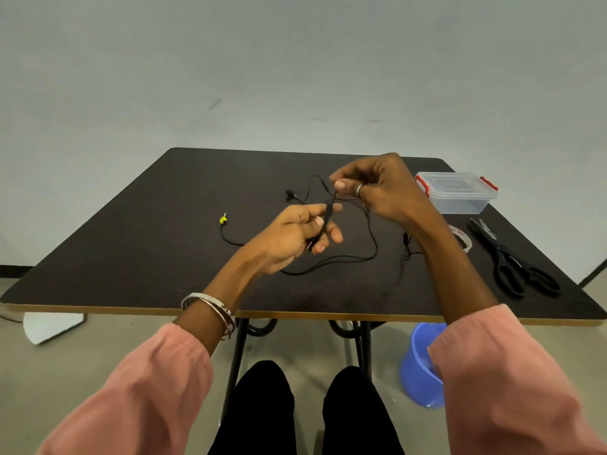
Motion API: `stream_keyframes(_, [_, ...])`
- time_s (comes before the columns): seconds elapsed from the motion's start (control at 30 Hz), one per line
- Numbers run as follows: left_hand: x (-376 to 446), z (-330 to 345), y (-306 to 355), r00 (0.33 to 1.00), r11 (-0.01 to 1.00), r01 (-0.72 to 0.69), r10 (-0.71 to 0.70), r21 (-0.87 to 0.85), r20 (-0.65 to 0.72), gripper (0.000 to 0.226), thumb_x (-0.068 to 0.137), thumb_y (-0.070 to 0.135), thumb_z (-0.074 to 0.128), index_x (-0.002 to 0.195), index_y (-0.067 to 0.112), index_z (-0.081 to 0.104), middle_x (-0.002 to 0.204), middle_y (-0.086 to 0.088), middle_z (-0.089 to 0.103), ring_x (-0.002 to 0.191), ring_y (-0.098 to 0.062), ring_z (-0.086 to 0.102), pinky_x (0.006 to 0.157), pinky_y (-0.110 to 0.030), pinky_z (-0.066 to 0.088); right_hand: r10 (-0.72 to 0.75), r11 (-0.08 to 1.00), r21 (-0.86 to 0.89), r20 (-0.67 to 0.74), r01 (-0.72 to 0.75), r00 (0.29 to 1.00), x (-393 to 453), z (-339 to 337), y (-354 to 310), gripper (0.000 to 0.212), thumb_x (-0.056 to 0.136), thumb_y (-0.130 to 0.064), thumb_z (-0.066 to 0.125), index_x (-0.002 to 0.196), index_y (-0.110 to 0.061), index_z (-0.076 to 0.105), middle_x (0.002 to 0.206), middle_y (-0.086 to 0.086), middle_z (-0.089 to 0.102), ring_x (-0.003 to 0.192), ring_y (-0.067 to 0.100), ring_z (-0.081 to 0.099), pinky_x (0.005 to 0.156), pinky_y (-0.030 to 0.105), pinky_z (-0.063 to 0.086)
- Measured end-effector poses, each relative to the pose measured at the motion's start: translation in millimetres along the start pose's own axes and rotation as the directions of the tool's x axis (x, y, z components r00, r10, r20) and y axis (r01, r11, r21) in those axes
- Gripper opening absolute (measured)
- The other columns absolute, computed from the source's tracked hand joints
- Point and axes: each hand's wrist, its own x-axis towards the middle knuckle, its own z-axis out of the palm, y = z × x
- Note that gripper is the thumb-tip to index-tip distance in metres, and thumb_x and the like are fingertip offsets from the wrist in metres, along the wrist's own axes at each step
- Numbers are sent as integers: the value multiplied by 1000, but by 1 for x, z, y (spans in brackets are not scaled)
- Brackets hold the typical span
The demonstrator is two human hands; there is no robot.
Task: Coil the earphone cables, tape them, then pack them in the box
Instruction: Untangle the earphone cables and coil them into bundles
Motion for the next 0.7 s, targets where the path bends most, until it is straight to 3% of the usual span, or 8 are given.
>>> stream_keyframes(0.1, [0,0,1,998,981,57,-49,-183,49,36,103,4,28,133,-4,47,74,-9,59,51,-9,39,50,-21,35,18,996,91,-48,-13,999,5,-6,6,17,83,-3,70,99,3,69,78,2,67,54,-8,59,52,6,43])
stream_keyframes(0.23, [0,0,4,992,952,69,-35,-297,118,37,103,6,28,129,-6,50,65,-4,48,44,-5,30,46,-21,24,72,980,190,-87,-54,994,5,1,21,15,84,-2,68,96,7,69,71,-3,68,56,-4,61,49,7,41])
stream_keyframes(0.33, [2,-2,10,993,916,47,2,-399,121,38,101,2,26,131,-11,46,61,-1,44,43,-2,29,43,-18,23,134,966,238,-114,-104,984,-3,11,40,13,89,-9,65,91,2,70,59,-7,64,46,10,47,42,20,35])
stream_keyframes(0.4, [4,-5,12,997,900,20,17,-435,81,39,101,3,26,133,-13,42,62,0,44,42,-1,30,42,-16,24,142,961,254,-101,-113,985,-10,19,49,14,91,-12,62,88,-1,70,60,-4,63,48,17,42,44,26,34])
stream_keyframes(0.53, [8,-6,11,999,881,-28,6,-473,-48,39,103,8,27,132,-11,43,62,1,46,41,-1,30,41,-14,24,185,968,166,51,-191,981,-26,38,53,14,95,-16,57,90,-9,68,65,-2,62,49,8,48,44,22,40])
stream_keyframes(0.7, [15,-6,12,974,847,-126,7,-516,-227,34,103,6,29,124,-12,47,67,-2,52,42,-3,34,41,-15,30,187,982,-37,168,-183,968,-44,56,41,30,96,-2,50,124,-6,58,78,-1,63,50,0,54,50,14,46])
